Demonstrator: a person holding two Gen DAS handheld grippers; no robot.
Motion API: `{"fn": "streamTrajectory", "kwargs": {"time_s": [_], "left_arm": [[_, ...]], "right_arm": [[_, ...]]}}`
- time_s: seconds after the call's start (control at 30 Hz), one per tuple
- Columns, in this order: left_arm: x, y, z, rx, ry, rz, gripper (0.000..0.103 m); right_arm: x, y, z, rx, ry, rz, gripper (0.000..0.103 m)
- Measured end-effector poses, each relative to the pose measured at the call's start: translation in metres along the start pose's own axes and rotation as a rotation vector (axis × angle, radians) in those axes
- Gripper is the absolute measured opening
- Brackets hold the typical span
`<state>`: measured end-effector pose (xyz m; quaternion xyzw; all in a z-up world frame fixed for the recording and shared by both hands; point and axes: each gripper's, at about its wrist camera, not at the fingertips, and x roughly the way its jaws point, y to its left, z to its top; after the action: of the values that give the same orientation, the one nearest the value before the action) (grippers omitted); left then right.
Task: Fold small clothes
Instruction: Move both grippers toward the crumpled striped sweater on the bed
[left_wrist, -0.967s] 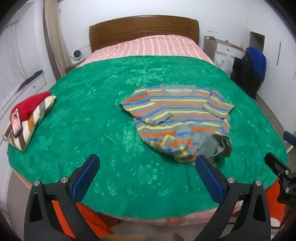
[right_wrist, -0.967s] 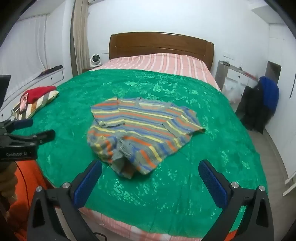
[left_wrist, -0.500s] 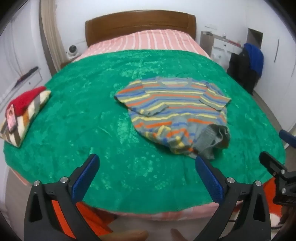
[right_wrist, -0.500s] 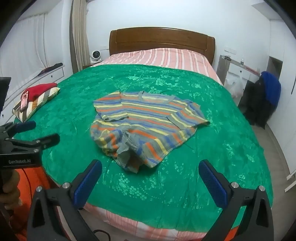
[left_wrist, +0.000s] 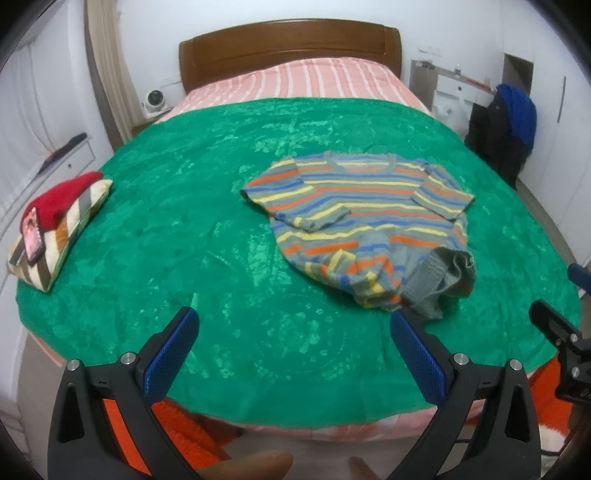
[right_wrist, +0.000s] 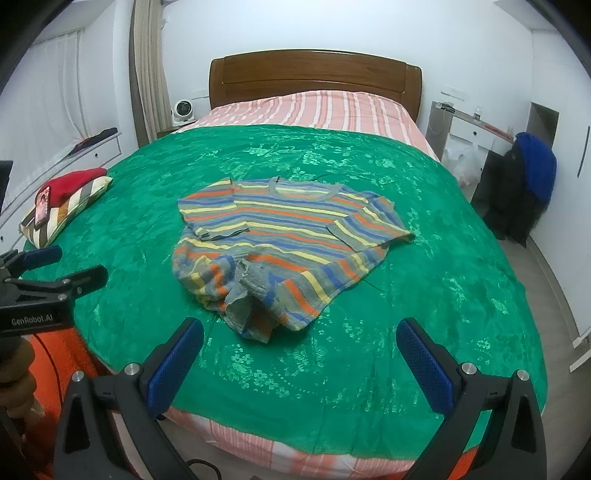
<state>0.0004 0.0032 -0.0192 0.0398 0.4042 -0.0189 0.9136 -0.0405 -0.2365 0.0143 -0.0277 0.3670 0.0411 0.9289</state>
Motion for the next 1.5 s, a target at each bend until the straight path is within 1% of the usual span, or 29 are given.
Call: {"fn": "streamTrajectory", "kwargs": {"time_s": [0.47,0.67,1.5], "left_arm": [[0.007,0.002,-0.002,-0.004,0.025,0.021,0.103],[0.008,0.002,-0.005,-0.001,0.029,0.017,0.103],[0.013,-0.002,-0.011,0.011,0.051,0.006,0.103]], "right_arm": [[0.008,0.003,0.001,-0.004,0.033,-0.005,0.103],[0.013,0.004,-0.001,-0.002,0.048,-0.001,0.103],[0.017,0.007,-0.006,-0.002,0.062,0.004,0.103]]}}
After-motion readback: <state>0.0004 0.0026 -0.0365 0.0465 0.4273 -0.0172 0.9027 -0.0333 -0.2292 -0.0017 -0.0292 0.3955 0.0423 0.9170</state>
